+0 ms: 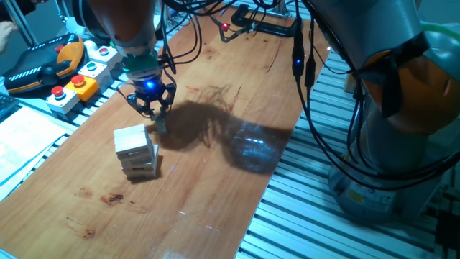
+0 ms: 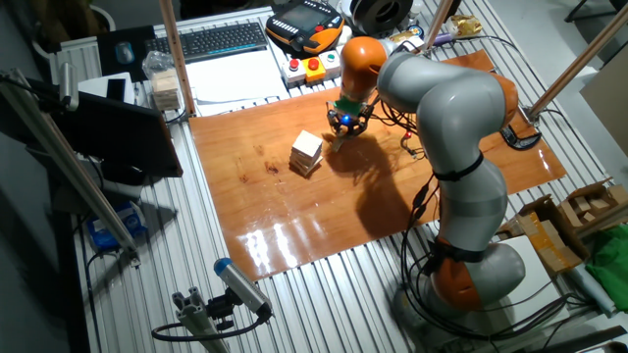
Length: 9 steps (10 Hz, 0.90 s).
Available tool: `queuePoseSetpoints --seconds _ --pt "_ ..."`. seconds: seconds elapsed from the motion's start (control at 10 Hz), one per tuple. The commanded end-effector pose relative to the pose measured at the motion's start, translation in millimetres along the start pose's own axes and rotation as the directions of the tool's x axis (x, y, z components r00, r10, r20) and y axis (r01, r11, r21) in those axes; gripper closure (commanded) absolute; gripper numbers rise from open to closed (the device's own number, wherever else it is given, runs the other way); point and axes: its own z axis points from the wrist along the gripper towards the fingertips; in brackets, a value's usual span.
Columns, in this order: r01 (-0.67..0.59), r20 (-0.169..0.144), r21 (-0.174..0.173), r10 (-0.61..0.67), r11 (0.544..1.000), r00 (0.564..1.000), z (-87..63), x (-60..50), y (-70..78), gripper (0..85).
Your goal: Play Jenga
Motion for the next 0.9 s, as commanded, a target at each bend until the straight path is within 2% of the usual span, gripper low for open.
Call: queuePoseSetpoints --seconds 0.0,0.3,0.5,0.7,0.8 --pt "0.000 0.004 -0.004 0.000 1.000 1.000 0.2 -0.1 0.2 44.3" --pt "0.008 0.013 -0.008 -0.008 1.000 1.000 -3.1 0.6 1.9 43.0" --pt "0.005 0.005 -0.005 -0.005 1.000 1.000 -14.9 5.5 4.1 45.3" --pt "0.028 -0.020 -0.005 -0.028 1.000 0.999 -28.2 12.2 4.4 57.0" --pt "0.042 -0.025 -0.003 -0.042 0.999 0.999 -34.7 15.8 5.1 66.3"
